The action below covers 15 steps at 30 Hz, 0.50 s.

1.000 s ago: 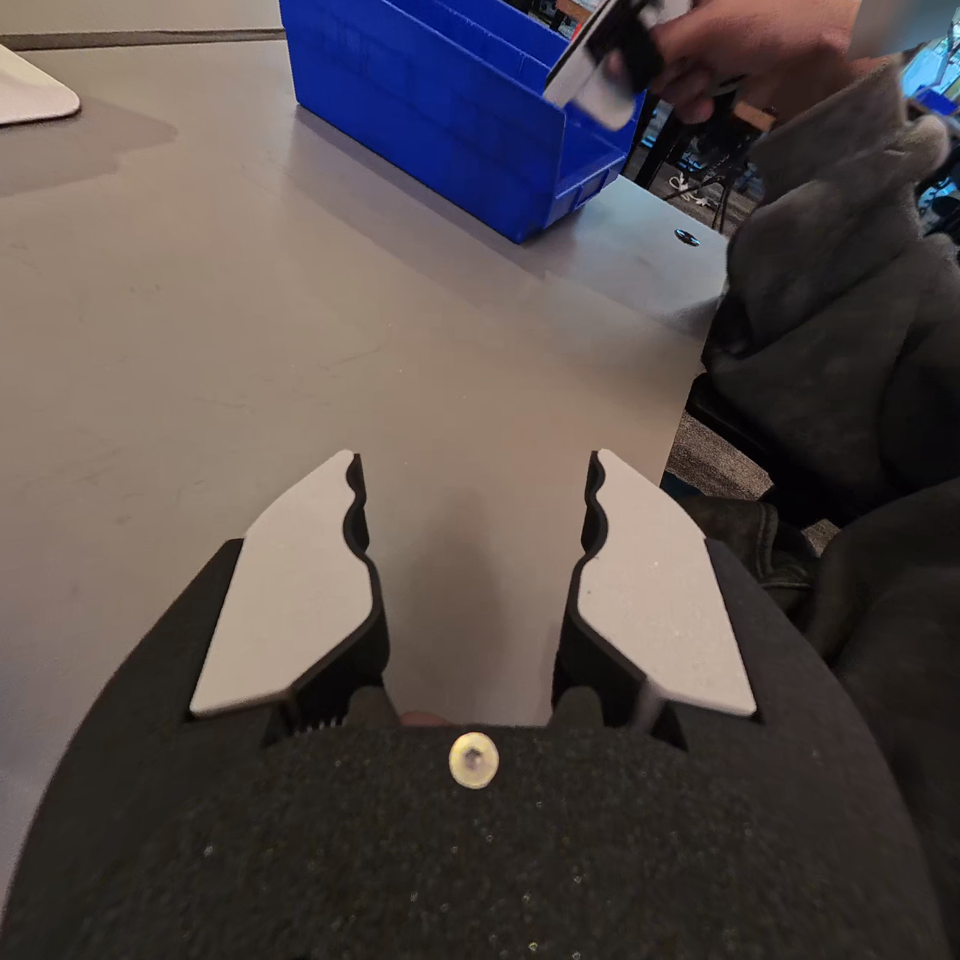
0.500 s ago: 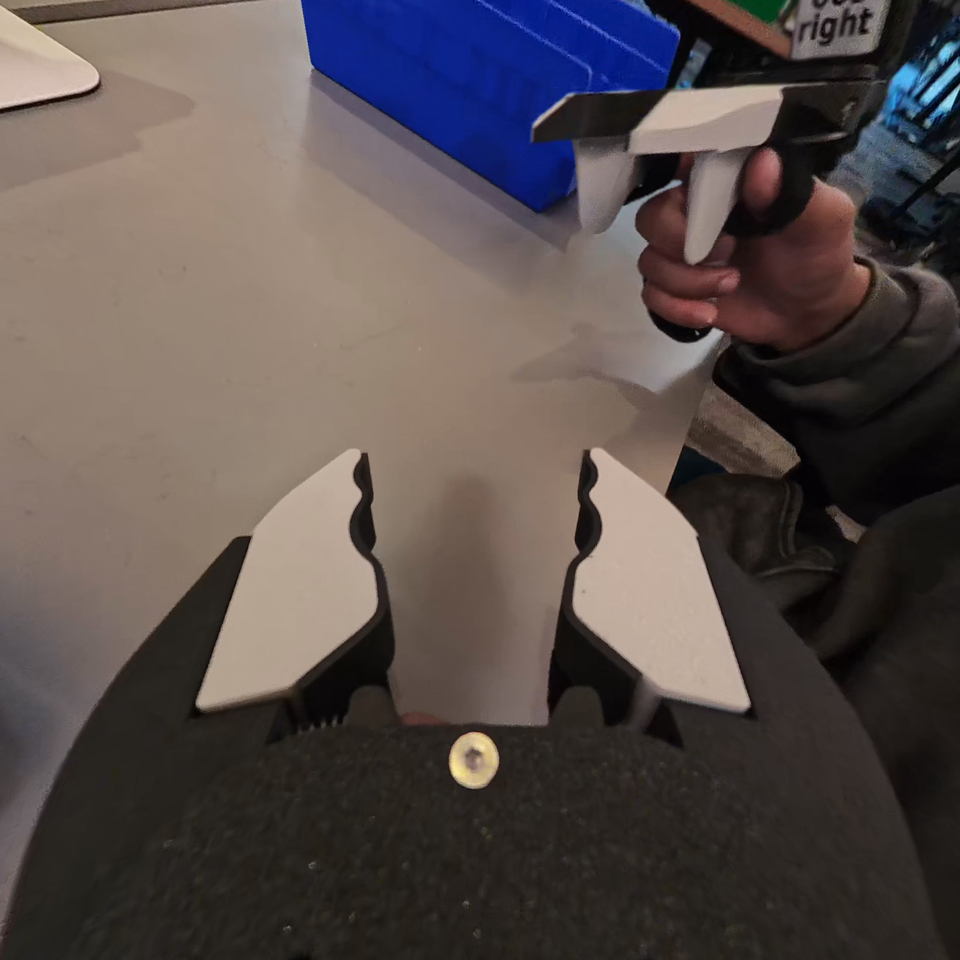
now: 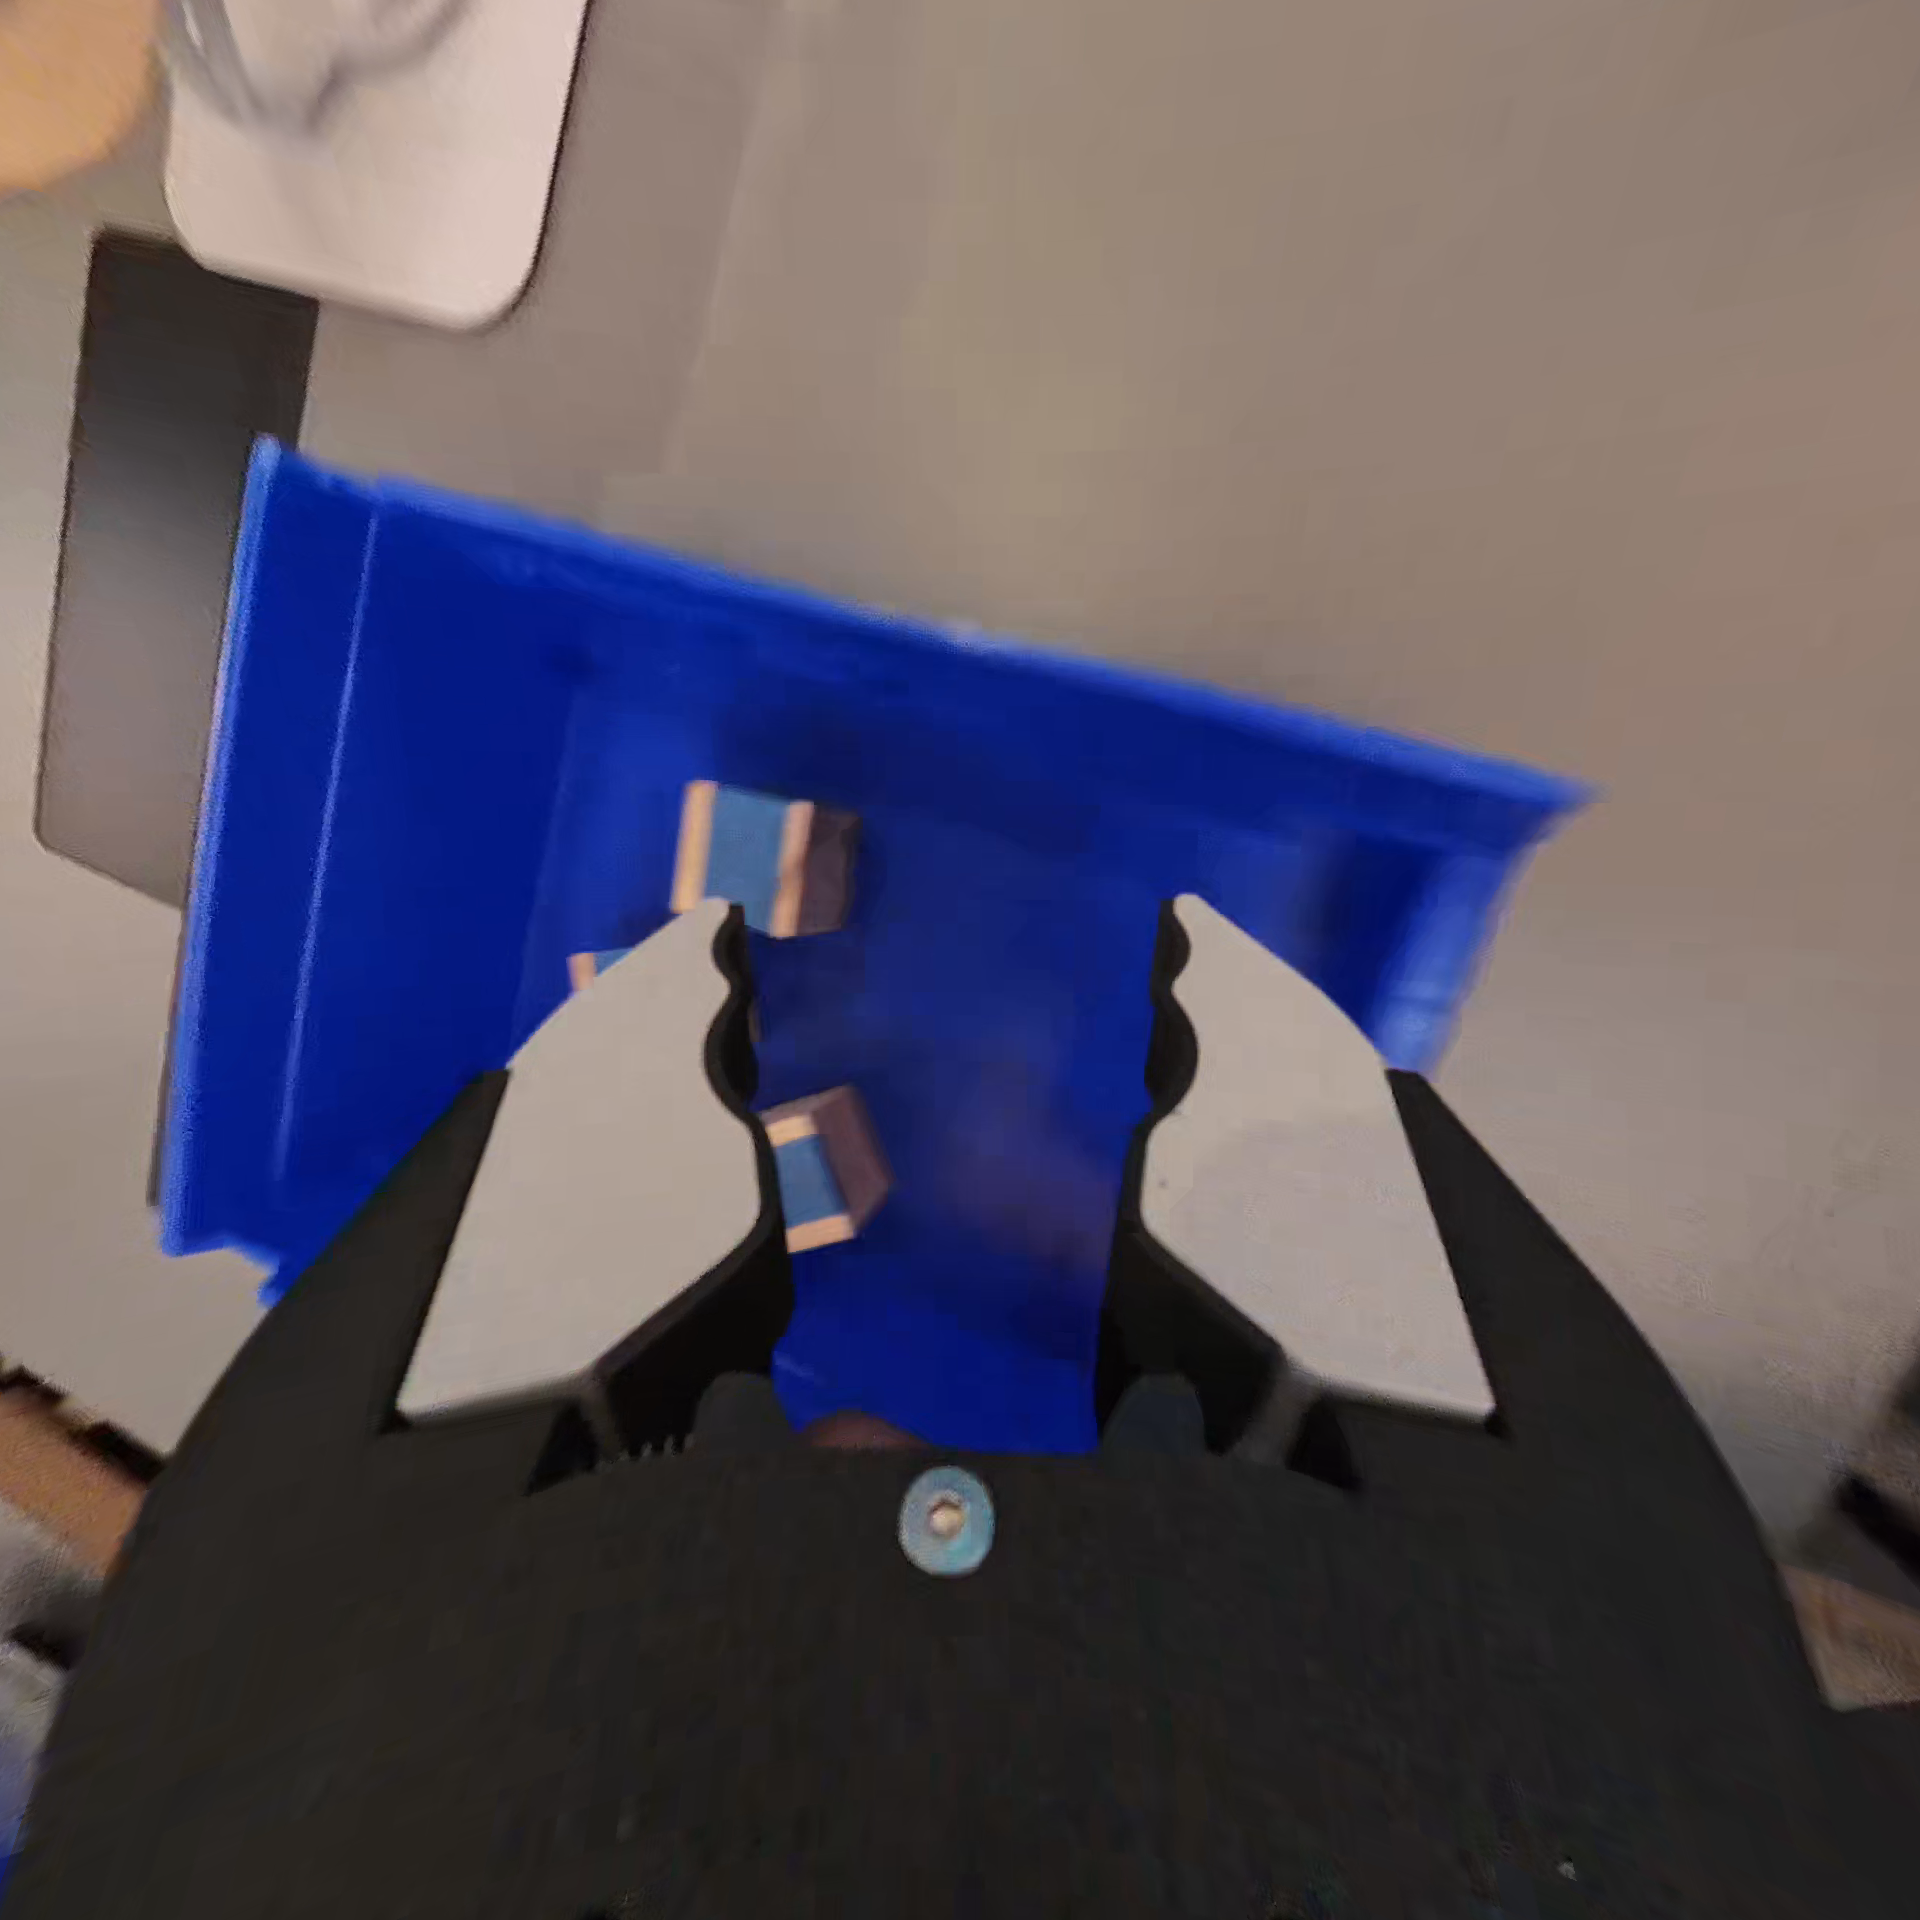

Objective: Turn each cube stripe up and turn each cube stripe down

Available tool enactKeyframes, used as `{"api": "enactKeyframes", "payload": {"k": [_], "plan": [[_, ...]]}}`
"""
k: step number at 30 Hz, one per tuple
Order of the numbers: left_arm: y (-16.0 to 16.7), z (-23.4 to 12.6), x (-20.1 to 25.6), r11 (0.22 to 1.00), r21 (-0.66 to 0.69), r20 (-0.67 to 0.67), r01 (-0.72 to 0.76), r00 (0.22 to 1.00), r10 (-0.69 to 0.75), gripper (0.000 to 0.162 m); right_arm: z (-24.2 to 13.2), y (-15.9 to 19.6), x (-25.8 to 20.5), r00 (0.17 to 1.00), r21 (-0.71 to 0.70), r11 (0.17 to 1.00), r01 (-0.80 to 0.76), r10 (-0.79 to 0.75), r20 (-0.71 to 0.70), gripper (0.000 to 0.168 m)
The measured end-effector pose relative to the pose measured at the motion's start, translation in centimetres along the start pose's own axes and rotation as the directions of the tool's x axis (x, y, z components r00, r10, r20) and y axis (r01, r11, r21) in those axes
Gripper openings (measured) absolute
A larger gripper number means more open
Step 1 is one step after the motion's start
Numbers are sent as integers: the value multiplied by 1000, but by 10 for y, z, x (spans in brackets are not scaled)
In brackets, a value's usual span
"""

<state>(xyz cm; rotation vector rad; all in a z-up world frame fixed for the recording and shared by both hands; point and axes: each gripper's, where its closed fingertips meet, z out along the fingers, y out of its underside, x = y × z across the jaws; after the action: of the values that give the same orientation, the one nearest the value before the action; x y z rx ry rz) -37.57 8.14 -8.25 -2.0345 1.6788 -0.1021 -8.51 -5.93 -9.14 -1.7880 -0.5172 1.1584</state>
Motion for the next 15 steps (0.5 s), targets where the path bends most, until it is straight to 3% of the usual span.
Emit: {"api": "enactKeyframes", "payload": {"k": [5, 10, 13, 15], "plan": [[23, 62, -41, 976, -216, -107, 1, 994, -24, 75, 0, 4, 7, 997, -27, 998, 58, -59, -39, 44], [38, 98, -52, 948, -313, -115, -63, 993, 28, 72, 1, 10, 15, 999, -37, 998, -41, 41, 5, 43], [42, 108, -49, 948, -308, -150, -84, 988, 39, 45, 2, 10, 18, 997, -37, 996, -76, 77, 25, 43], [38, 105, -46, 958, -276, -177, -83, 984, 35, 45, 2, 9, 18, 995, -39, 995, -91, 93, 36, 42]]}}
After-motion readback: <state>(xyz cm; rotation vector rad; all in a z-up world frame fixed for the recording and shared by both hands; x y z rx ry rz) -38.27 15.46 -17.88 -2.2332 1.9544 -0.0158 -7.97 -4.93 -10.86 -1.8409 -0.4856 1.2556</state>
